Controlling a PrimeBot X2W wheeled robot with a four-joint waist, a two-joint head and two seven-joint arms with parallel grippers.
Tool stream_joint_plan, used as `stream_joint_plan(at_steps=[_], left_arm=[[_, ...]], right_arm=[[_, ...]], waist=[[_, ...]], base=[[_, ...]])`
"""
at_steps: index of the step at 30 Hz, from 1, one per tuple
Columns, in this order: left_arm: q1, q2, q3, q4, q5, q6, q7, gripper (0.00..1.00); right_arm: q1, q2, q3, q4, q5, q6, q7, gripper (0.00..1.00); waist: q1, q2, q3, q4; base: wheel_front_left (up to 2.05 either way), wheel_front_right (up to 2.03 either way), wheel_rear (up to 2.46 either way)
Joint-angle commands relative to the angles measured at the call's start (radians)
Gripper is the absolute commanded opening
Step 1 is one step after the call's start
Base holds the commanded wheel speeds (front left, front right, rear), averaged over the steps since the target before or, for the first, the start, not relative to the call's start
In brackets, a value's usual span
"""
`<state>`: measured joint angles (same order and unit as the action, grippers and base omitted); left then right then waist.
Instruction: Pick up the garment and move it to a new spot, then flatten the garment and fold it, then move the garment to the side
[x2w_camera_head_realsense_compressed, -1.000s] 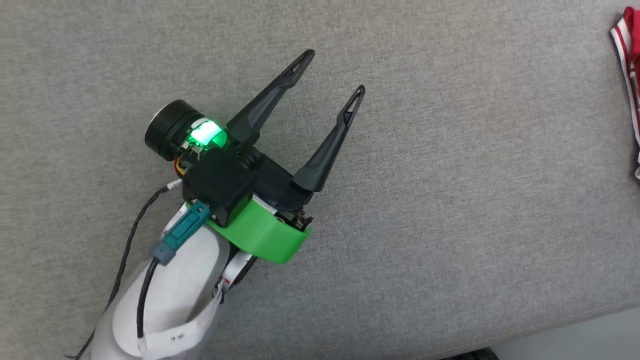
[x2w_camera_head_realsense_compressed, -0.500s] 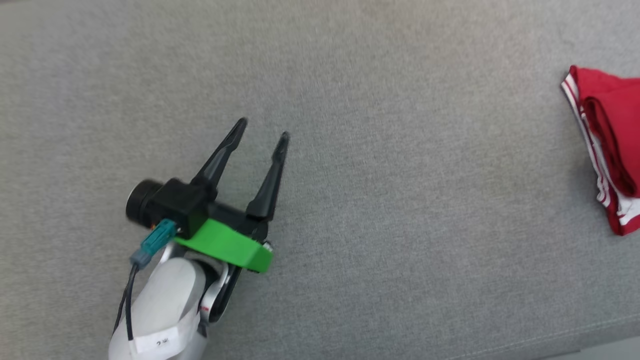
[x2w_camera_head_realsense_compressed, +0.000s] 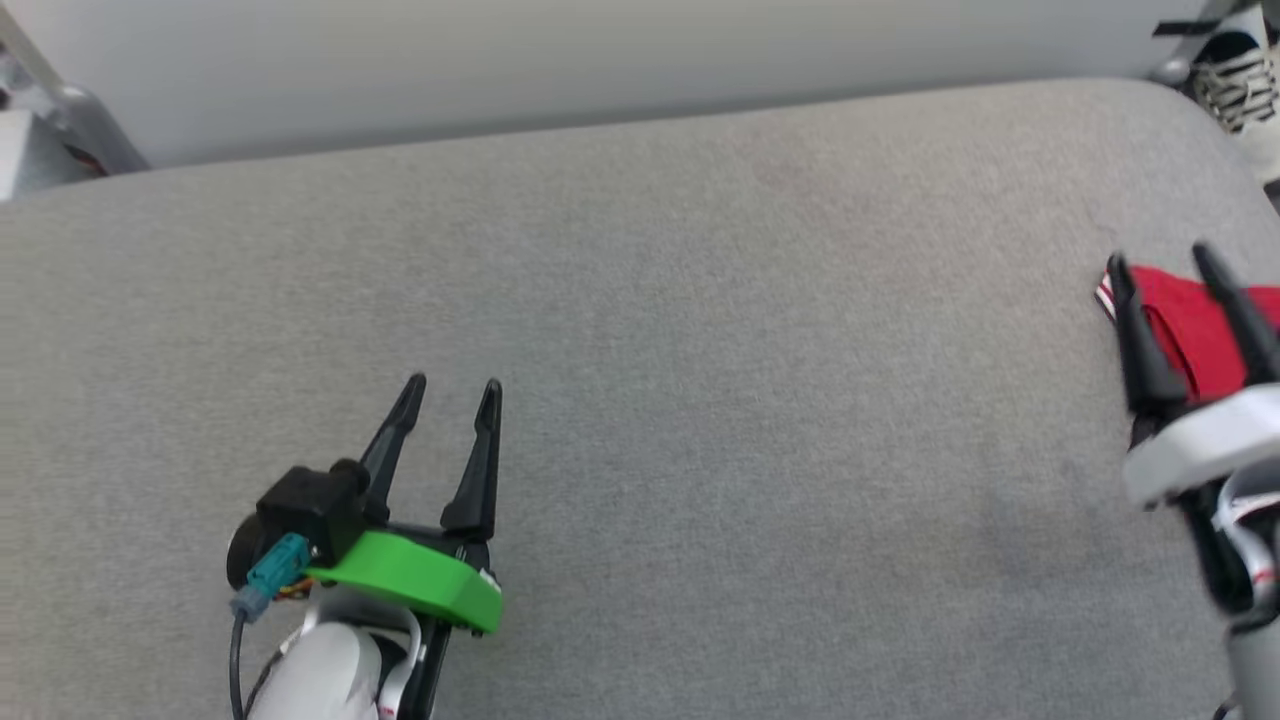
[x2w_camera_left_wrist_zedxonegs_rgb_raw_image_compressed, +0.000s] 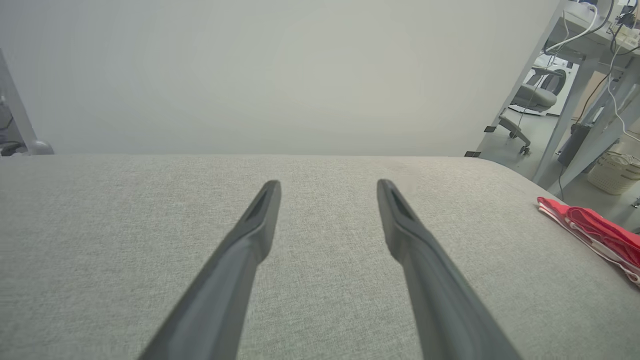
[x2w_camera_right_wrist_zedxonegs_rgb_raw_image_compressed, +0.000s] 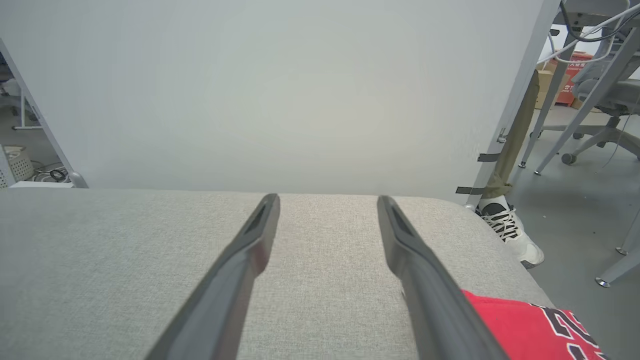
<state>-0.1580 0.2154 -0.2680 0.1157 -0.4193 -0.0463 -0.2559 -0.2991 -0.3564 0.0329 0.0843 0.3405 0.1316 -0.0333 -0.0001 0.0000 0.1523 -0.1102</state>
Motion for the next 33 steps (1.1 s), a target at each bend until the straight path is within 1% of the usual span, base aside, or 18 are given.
stream_joint_plan(at_steps=[1, 7, 11, 17, 21, 29, 33], left_arm=[[0.027, -0.010, 0.013, 0.010, 0.011, -0.004, -0.006, 1.00], [0.098, -0.052, 0.075, 0.024, 0.055, -0.010, -0.006, 1.00], [0.134, -0.082, 0.119, 0.029, 0.081, -0.024, -0.006, 1.00], [0.157, -0.118, 0.168, 0.026, 0.110, -0.049, -0.006, 1.00], [0.159, -0.133, 0.188, 0.019, 0.128, -0.064, -0.006, 1.00], [0.162, -0.153, 0.215, 0.023, 0.143, -0.078, -0.006, 1.00], [0.158, -0.159, 0.216, 0.031, 0.143, -0.082, -0.006, 1.00]], right_arm=[[0.045, 0.032, -0.007, -0.013, 0.002, -0.001, -0.024, 1.00], [0.175, 0.118, -0.003, -0.034, 0.004, -0.001, -0.099, 1.00], [0.234, 0.151, 0.006, -0.019, -0.012, -0.001, -0.130, 1.00], [0.277, 0.193, 0.011, 0.003, -0.029, -0.001, -0.149, 1.00], [0.278, 0.200, 0.011, 0.021, -0.024, -0.001, -0.158, 1.00], [0.275, 0.207, 0.019, 0.038, -0.031, -0.001, -0.167, 1.00], [0.268, 0.195, 0.032, 0.040, -0.042, -0.001, -0.166, 1.00]], waist=[[0.0001, 0.0000, -0.070, 0.055], [0.0001, 0.0000, -0.110, 0.081], [0.0001, 0.0000, -0.130, 0.095], [0.0001, 0.0000, -0.136, 0.105], [0.0001, 0.0000, -0.133, 0.110], [0.0001, 0.0000, -0.128, 0.112], [0.0001, 0.0000, -0.119, 0.112]], base=[[0.00, 0.00, 0.00], [0.00, 0.00, 0.00], [0.00, 0.00, 0.00], [0.00, 0.00, 0.00], [0.00, 0.00, 0.00], [0.00, 0.00, 0.00], [0.00, 0.00, 0.00]])
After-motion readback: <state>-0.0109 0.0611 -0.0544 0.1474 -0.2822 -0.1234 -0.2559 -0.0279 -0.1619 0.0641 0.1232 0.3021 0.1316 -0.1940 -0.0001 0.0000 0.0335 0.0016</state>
